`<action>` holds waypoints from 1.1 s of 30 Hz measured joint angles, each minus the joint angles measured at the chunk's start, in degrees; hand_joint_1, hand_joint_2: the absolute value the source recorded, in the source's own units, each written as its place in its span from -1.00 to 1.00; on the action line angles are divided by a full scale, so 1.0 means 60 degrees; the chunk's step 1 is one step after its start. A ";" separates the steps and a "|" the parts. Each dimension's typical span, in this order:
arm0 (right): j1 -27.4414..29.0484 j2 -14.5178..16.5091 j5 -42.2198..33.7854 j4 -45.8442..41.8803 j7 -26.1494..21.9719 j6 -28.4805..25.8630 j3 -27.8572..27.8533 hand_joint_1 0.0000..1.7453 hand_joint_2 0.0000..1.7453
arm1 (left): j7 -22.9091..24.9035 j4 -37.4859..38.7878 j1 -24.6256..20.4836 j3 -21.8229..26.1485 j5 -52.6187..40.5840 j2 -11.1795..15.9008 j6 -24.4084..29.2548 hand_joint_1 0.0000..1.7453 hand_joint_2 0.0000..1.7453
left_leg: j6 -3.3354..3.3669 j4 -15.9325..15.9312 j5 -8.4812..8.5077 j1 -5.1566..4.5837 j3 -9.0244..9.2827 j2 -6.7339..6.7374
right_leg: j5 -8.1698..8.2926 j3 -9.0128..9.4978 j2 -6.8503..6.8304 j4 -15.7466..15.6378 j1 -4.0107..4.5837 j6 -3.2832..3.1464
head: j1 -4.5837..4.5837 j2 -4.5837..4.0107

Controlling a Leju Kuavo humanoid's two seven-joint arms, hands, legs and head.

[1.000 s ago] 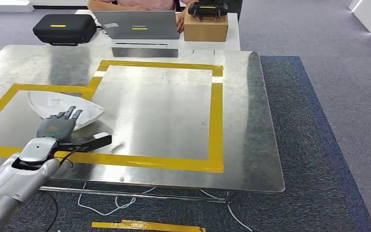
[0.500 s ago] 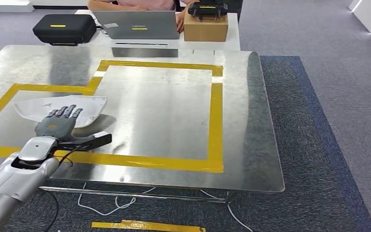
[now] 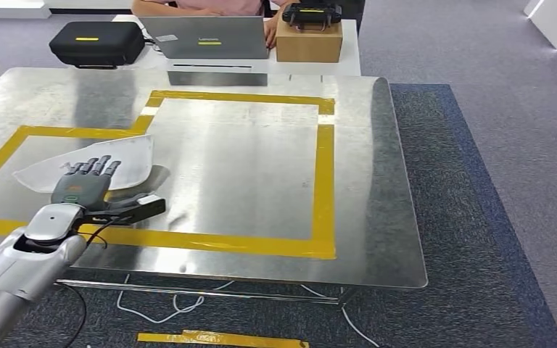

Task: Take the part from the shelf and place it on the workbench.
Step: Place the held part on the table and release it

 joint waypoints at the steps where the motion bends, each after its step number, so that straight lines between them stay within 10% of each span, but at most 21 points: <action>1: 0.0001 0.0000 -0.0008 -0.0005 0.0003 0.0000 0.0005 -1.00 -1.00 | 0.0005 -0.0001 -0.0002 0.0017 0.0008 0.0003 0.0001 -1.00 -1.00 | 0.0007 0.0004 -0.0004 -0.0004 0.0000 0.0000 | 0.0000 0.0001 0.0000 0.0000 -0.0004 0.0003 | -0.0001 0.0000; 11: -0.0001 -0.0012 -0.0137 -0.0066 0.0108 -0.0066 0.0132 -1.00 -1.00 | 0.0073 -0.0020 -0.0024 0.0146 0.0085 0.0077 -0.0066 -1.00 -1.00 | 0.0295 -0.0024 0.0028 -0.0026 0.0023 0.0001 | -0.0070 0.0033 0.0014 0.0007 -0.0064 0.0224 | -0.0001 0.0001; 17: 0.0010 -0.0072 -0.0170 -0.0066 0.0142 -0.0070 0.0167 -1.00 -1.00 | 0.0073 -0.0030 -0.0036 0.0153 0.0094 0.0073 -0.0070 -1.00 -1.00 | 0.0428 -0.0141 0.0193 0.0004 -0.0057 -0.0005 | -0.1403 -0.1127 0.0218 0.2714 -0.0062 0.0308 | 0.0083 0.0001; 23: -0.0011 -0.0129 -0.0208 -0.0066 0.0160 -0.0073 0.0193 -1.00 -1.00 | 0.0080 -0.0032 -0.0031 0.0159 0.0097 0.0049 -0.0072 -1.00 -1.00 | 0.0178 -0.0079 0.0360 -0.0020 -0.0180 -0.0091 | -0.0192 0.0369 0.0289 0.0012 -0.0064 0.0212 | 0.0108 0.0002; 30: -0.0013 -0.0150 -0.0256 -0.0066 0.0229 -0.0088 0.0240 -1.00 -1.00 | 0.0102 -0.0034 -0.0016 0.0171 0.0099 0.0063 -0.0124 -1.00 -1.00 | -0.0050 -0.0023 0.0371 0.0025 -0.0306 -0.0113 | 0.0000 0.0246 0.0235 -0.0053 -0.0094 -0.0089 | 0.0136 0.0000; 33: -0.0018 -0.0158 -0.0279 -0.0066 0.0260 -0.0101 0.0241 -1.00 -1.00 | 0.0118 -0.0033 -0.0017 0.0177 0.0098 0.0070 -0.0151 -1.00 -1.00 | -0.0118 0.0525 -0.0183 0.0033 -0.0487 -0.0092 | 0.0078 0.0133 0.0220 -0.0054 -0.0084 -0.0150 | 0.0087 0.0001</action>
